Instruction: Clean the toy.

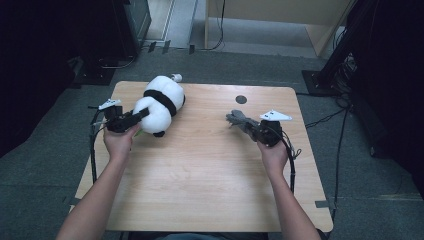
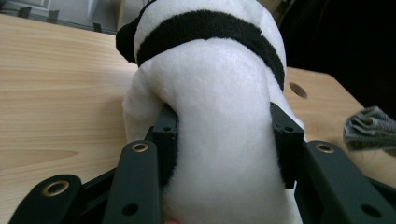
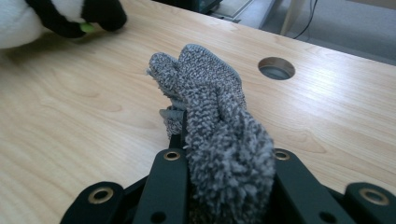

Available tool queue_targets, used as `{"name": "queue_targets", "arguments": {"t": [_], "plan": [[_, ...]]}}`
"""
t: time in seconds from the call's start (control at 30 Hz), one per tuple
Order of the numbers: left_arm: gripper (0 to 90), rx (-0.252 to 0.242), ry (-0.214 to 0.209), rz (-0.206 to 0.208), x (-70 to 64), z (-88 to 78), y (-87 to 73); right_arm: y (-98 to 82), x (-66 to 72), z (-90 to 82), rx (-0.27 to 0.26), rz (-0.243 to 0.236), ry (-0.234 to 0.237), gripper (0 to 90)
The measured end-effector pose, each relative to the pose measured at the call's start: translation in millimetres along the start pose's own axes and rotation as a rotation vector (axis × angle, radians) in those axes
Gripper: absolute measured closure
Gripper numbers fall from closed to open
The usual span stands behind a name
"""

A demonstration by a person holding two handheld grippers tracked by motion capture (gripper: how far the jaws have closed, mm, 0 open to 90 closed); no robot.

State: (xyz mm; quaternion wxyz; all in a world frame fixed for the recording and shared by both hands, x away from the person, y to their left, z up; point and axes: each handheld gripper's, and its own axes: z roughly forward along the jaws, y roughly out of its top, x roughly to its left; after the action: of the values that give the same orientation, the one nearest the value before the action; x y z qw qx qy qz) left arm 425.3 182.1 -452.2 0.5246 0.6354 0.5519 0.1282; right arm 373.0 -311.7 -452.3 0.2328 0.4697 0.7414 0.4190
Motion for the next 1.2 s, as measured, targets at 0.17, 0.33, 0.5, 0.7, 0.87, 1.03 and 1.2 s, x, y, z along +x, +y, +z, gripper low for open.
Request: {"name": "queue_targets", "arguments": {"t": [0.17,0.33,0.5,0.7,0.87,1.03,1.2], "plan": [[55.7,0.001,0.015,-0.031,12.8,7.1,-4.6,-8.6,-6.8,14.4,-0.016,0.057,-0.008,78.1],[52.6,0.009,0.033,-0.016,19.0,13.0,-9.8,-18.7,-8.6,29.6,0.021,0.056,-0.019,77.2],[42.7,0.017,0.017,0.039,24.3,16.1,-12.5,-24.5,-8.4,40.5,0.053,0.037,-0.02,76.1],[31.9,0.001,0.003,0.065,27.9,16.9,-14.8,-29.0,-7.3,49.6,0.064,0.031,-0.01,72.6],[23.0,0.004,0.002,0.073,27.1,16.4,-12.8,-30.8,-11.3,50.8,0.062,0.065,0.017,59.5],[20.3,0.007,0.019,0.106,23.9,14.8,-10.8,-31.5,-15.5,51.8,0.077,0.109,0.016,47.6],[20.3,0.012,0.037,0.138,21.8,11.4,-8.1,-27.5,-17.8,52.0,0.097,0.138,0.062,37.3]]}}
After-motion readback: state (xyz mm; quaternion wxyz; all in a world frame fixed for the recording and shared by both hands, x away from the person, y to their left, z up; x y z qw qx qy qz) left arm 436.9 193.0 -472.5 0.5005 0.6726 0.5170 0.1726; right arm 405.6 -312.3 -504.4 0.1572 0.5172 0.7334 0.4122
